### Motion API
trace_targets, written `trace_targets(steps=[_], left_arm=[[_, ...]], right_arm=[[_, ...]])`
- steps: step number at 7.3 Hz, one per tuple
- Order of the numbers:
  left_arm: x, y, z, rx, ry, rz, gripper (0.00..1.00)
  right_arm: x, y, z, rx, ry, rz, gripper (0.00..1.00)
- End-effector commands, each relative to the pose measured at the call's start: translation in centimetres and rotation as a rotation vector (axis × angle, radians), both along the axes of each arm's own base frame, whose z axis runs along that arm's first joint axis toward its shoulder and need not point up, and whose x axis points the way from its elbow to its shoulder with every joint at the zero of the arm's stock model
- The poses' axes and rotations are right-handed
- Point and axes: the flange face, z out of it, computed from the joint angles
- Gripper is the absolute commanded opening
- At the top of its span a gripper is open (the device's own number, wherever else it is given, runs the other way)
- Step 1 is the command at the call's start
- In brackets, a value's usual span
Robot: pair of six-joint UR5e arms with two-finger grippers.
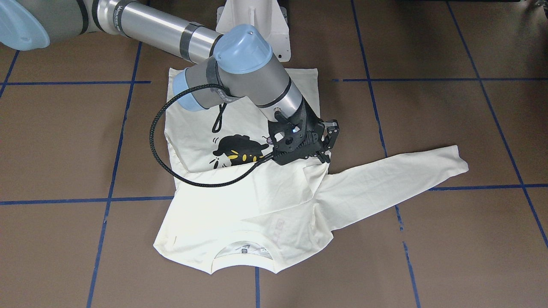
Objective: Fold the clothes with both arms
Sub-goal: 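Lift the cuff and carry it across the shirt body toward the collar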
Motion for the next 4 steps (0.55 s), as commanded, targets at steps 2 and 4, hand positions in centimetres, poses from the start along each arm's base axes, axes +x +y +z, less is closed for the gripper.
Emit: trace_targets(steps=[2, 4], left_arm=[[0.0, 0.0, 0.1, -0.002, 0.000, 0.000, 1.00], [0.0, 0.0, 0.3, -0.004, -0.001, 0.002, 1.00]], right_arm=[[-2.7, 1.6, 2.4, 0.000, 0.023, 0.007, 0.26], [-6.3, 4.4, -0.7, 0.025, 0.017, 0.055, 1.00]])
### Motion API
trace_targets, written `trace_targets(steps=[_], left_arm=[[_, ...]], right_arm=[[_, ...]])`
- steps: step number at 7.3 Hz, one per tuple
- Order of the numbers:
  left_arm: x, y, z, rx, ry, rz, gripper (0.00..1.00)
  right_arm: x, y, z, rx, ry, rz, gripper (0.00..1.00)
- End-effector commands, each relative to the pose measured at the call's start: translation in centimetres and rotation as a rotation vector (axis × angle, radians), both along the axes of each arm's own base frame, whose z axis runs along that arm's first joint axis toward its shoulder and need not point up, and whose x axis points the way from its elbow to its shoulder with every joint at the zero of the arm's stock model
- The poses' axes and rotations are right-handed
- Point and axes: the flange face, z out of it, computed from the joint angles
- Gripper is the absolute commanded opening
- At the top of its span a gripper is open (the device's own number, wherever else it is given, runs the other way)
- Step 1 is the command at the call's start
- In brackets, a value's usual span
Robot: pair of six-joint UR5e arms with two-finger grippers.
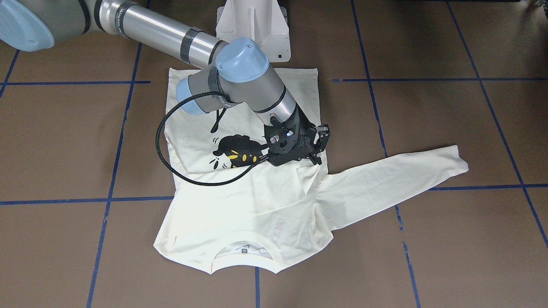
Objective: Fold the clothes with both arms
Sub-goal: 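Lift the cuff and carry it across the shirt body toward the collar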
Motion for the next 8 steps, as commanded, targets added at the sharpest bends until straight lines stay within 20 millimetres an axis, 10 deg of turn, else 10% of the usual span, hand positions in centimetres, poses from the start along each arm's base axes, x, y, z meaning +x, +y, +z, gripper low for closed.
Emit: trace_targets(steps=[1, 3, 5, 8], left_arm=[[0.0, 0.0, 0.4, -0.007, -0.001, 0.001, 1.00], [1.5, -0.7, -0.1, -0.009, -0.003, 0.006, 1.00], [9.2, -1.1, -2.0, -0.088, 0.026, -0.156, 1.00], [19.6, 2.8, -1.8, -0.274, 0.170, -0.395, 1.00]], right_arm=[[-2.1, 1.4, -1.7, 0.010, -0.001, 0.022, 1.00], [-1.0, 0.6, -1.5, -0.060, 0.072, 0.009, 1.00], [9.3, -3.7, -1.3, -0.261, 0.347, -0.032, 1.00], [26.3, -4.0, 15.5, -0.188, 0.578, -0.111, 1.00]])
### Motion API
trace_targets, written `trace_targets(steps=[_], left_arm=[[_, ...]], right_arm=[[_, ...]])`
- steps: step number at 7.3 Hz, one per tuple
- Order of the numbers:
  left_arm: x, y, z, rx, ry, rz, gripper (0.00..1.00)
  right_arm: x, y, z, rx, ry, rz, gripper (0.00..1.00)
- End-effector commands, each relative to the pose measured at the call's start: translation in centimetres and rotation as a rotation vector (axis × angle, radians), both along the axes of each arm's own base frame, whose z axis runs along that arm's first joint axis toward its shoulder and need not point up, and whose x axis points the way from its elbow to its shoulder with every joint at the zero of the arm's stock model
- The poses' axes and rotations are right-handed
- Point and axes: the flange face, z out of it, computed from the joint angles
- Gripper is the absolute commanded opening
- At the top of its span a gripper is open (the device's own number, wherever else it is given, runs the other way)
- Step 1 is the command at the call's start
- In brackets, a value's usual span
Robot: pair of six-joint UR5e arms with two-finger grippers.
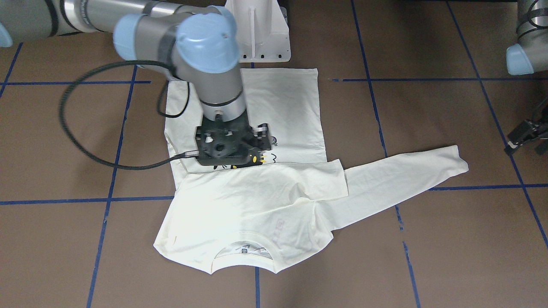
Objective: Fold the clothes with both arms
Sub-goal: 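Release the sleeve and raise the right gripper away while left gripper approaches other cuff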
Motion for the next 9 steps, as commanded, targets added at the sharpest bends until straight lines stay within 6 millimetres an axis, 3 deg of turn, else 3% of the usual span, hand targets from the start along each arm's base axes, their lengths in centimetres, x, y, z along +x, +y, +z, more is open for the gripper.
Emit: trace_targets(steps=[1, 2, 4, 9], left_arm=[[8.1, 3.2, 1.1, -0.108, 0.023, -0.164, 1.00], [9.8, 3.7, 1.4, -0.138, 0.017, -0.206, 1.00], [12.0, 4.1, 1.7, -0.136, -0.011, -0.229, 1.00], [13.2, 4.4, 2.8, -0.148, -0.032, -0.213, 1.00]], right_arm=[[12.3, -0.5, 10.9, 0.011, 0.063, -0.086, 1.00], [15.0, -1.0, 14.1, 0.005, 0.055, -0.125, 1.00], [17.7, -1.1, 18.2, -0.008, 0.067, -0.161, 1.00], [17.9, -0.6, 19.1, -0.025, 0.073, -0.156, 1.00]])
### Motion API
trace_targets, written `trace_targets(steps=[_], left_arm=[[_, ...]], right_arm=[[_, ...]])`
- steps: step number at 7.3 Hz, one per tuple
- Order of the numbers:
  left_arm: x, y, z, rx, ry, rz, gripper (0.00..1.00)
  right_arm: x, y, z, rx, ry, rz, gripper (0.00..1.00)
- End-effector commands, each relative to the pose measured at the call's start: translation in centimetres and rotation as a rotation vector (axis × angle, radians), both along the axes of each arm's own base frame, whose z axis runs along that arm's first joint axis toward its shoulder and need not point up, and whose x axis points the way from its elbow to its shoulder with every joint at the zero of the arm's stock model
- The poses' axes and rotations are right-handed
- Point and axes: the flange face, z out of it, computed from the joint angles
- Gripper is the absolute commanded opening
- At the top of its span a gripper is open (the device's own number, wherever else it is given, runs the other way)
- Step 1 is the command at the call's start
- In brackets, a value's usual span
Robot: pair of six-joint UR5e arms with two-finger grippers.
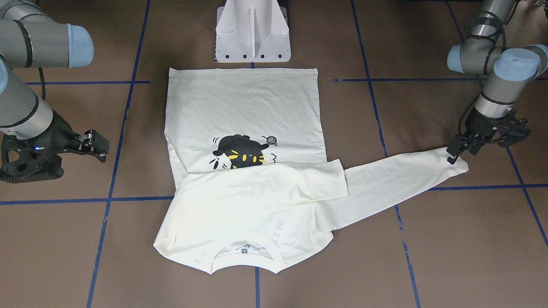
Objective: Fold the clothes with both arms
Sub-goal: 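Release the sleeve and raise the right gripper away while left gripper approaches other cuff, then grasp the other sleeve cuff with the left gripper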
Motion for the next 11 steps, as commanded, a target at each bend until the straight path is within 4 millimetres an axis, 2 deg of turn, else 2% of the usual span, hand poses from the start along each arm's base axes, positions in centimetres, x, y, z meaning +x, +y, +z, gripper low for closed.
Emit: trace_targets(steps=[1, 4, 5, 6, 7, 10, 11], left_arm=[[0.1, 0.0, 0.6, -0.009, -0.009, 0.003, 1.00], [1.0, 0.0, 0.7, -0.007, -0.012, 0.020, 0.98], [1.2, 0.1, 0.7, -0.009, -0.010, 0.021, 0.88], [1.2, 0.2, 0.6, -0.009, -0.009, 0.021, 0.70], [1.3, 0.2, 0.6, -0.008, -0.009, 0.025, 0.58], [1.3, 0.2, 0.2, -0.006, -0.003, 0.024, 0.25], [1.3, 0.2, -0.1, -0.002, 0.002, 0.024, 0.19]], right_arm=[[-0.1, 0.1, 0.0, -0.004, 0.000, 0.002, 1.00], [-0.1, 0.1, 0.0, -0.005, 0.000, 0.003, 1.00], [-0.1, 0.1, 0.0, -0.005, 0.000, 0.003, 1.00], [-0.1, 0.1, 0.0, -0.005, 0.000, 0.003, 1.00], [-0.1, 0.0, -0.1, -0.004, 0.000, 0.004, 1.00], [-0.1, 0.0, -0.1, -0.005, -0.002, 0.003, 1.00], [0.0, 0.0, -0.1, -0.005, -0.002, 0.005, 1.00]])
